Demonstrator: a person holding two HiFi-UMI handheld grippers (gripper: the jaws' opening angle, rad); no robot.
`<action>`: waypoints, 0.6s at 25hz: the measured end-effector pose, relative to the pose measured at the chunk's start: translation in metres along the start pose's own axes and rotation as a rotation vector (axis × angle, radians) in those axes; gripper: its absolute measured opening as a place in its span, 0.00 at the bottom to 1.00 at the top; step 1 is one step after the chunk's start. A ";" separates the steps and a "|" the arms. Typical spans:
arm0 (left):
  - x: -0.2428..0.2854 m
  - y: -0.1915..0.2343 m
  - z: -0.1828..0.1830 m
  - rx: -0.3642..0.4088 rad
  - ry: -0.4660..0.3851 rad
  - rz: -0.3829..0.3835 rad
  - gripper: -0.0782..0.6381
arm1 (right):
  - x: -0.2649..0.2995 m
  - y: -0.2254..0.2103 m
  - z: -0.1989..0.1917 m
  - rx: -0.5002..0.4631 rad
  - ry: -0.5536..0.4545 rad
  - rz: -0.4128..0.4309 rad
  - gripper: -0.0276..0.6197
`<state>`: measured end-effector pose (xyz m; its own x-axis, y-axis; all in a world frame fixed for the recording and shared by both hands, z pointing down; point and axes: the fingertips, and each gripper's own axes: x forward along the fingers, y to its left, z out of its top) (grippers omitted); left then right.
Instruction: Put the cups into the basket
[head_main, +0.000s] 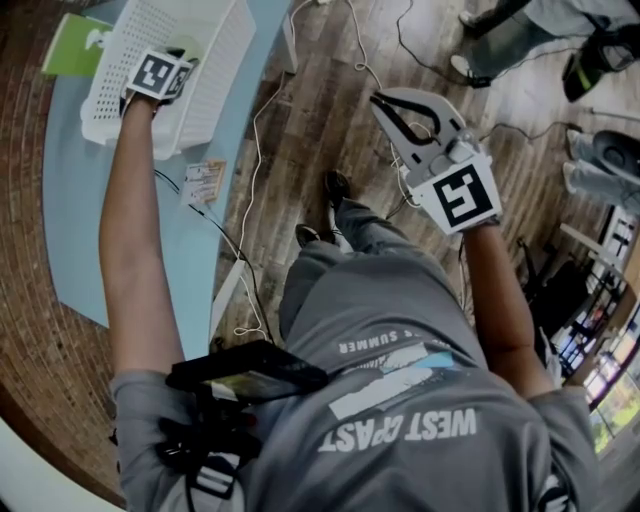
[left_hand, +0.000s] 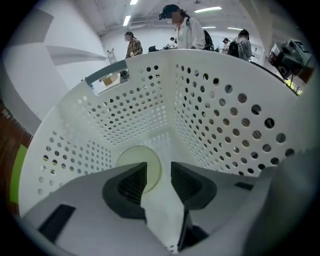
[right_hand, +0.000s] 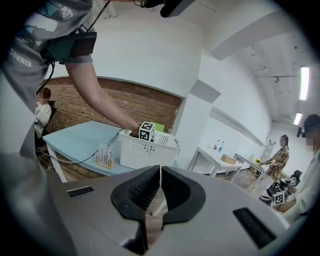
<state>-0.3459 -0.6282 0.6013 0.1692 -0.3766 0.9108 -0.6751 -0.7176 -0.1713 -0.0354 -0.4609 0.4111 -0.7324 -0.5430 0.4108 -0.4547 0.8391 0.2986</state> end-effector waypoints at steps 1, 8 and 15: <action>-0.005 0.000 -0.001 0.000 -0.001 0.007 0.30 | 0.001 0.001 0.003 -0.003 -0.004 0.002 0.06; -0.060 0.004 0.020 0.011 -0.101 0.101 0.30 | 0.008 0.017 0.026 -0.004 -0.050 0.025 0.06; -0.132 0.006 0.041 0.026 -0.251 0.233 0.30 | 0.015 0.031 0.051 -0.006 -0.094 0.046 0.06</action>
<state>-0.3426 -0.6073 0.4649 0.1861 -0.6624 0.7257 -0.6987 -0.6085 -0.3762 -0.0864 -0.4408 0.3824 -0.7965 -0.4987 0.3419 -0.4170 0.8625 0.2866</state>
